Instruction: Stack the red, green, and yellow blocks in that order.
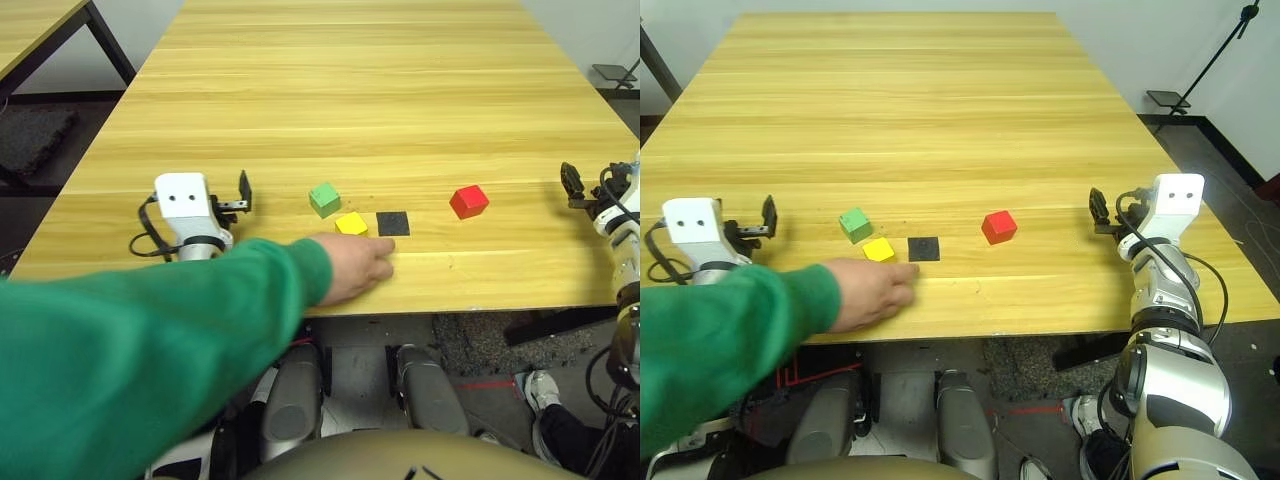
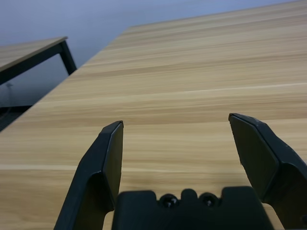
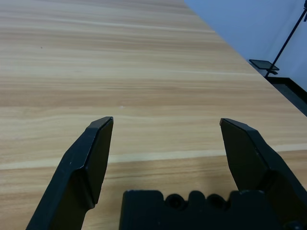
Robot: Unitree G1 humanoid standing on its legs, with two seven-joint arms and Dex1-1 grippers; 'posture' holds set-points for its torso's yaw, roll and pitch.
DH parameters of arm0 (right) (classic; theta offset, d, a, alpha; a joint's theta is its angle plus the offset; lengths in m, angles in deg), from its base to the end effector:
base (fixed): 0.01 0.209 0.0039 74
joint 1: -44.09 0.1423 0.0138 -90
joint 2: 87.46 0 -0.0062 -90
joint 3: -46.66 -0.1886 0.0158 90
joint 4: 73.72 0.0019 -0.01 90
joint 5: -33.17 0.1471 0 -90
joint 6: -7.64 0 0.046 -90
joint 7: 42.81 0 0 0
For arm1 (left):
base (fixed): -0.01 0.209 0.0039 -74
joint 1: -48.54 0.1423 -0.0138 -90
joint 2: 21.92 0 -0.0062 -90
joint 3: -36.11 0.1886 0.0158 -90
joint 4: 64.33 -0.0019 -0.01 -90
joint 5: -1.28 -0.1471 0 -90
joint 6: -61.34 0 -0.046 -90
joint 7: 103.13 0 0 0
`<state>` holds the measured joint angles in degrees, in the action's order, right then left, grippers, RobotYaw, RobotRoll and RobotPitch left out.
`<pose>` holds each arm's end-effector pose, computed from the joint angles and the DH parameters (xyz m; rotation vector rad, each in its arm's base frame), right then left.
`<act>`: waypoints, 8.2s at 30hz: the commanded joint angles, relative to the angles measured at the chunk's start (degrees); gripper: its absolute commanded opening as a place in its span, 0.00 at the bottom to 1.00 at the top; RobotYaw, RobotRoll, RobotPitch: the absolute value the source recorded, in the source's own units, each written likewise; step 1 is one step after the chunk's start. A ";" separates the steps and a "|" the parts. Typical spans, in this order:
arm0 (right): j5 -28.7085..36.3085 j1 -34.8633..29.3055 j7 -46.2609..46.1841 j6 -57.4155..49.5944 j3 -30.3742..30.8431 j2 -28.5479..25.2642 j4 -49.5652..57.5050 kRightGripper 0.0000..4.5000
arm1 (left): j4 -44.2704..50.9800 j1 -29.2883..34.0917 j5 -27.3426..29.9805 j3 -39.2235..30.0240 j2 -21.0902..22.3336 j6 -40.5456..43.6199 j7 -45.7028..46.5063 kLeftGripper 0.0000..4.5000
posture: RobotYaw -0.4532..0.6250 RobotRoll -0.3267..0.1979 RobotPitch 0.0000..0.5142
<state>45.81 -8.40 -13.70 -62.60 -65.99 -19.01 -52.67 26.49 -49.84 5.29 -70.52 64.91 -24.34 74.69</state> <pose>0.2722 -0.3660 0.0874 -0.0748 -0.0002 -0.1191 0.2331 0.2420 0.0859 0.1258 -0.1216 0.2221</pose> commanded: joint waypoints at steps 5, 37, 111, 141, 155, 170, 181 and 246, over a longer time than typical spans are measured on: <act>-0.33 2.83 6.44 -2.04 1.47 0.24 0.02 1.00 | -1.85 0.22 1.94 0.17 1.13 2.38 -1.43 0.99 | 0.57 0.34 0.15; -33.99 32.13 50.49 10.57 45.24 -0.14 -7.24 1.00 | 23.07 -12.67 23.16 18.47 21.66 36.88 -35.13 0.99 | 0.77 0.25 0.14; -28.19 20.54 59.16 -38.09 53.98 13.26 39.13 0.46 | 24.37 -10.36 20.21 19.53 18.15 41.89 -27.17 1.00 | 0.89 0.12 0.28; -12.74 25.65 54.03 -40.37 35.66 8.55 36.54 0.99 | 12.84 -11.20 15.08 21.70 16.96 36.12 -29.25 1.00 | 0.77 0.19 0.20; 2.86 13.52 49.78 -62.64 27.44 0.62 64.78 0.99 | -1.64 -14.87 10.56 24.28 15.99 27.50 -35.53 1.00 | 0.66 0.28 0.15; 7.99 9.64 44.57 -64.59 27.37 -2.27 68.11 1.00 | -11.15 -24.60 6.87 25.09 14.27 19.18 -42.13 0.45 | 0.63 0.31 0.15; 9.07 2.02 45.93 -63.76 27.01 -9.18 65.73 1.00 | -7.36 -33.05 12.67 29.28 6.92 24.81 -51.41 0.45 | 0.61 0.32 0.16; 17.89 -3.20 33.80 -69.52 24.57 -6.01 72.33 1.00 | 6.49 -15.72 4.15 30.70 13.65 30.97 -46.10 0.99 | 0.60 0.37 0.13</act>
<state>63.70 -12.55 19.93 -132.60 -41.82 -25.06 20.48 31.99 -66.62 9.78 -40.26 78.59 6.15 27.69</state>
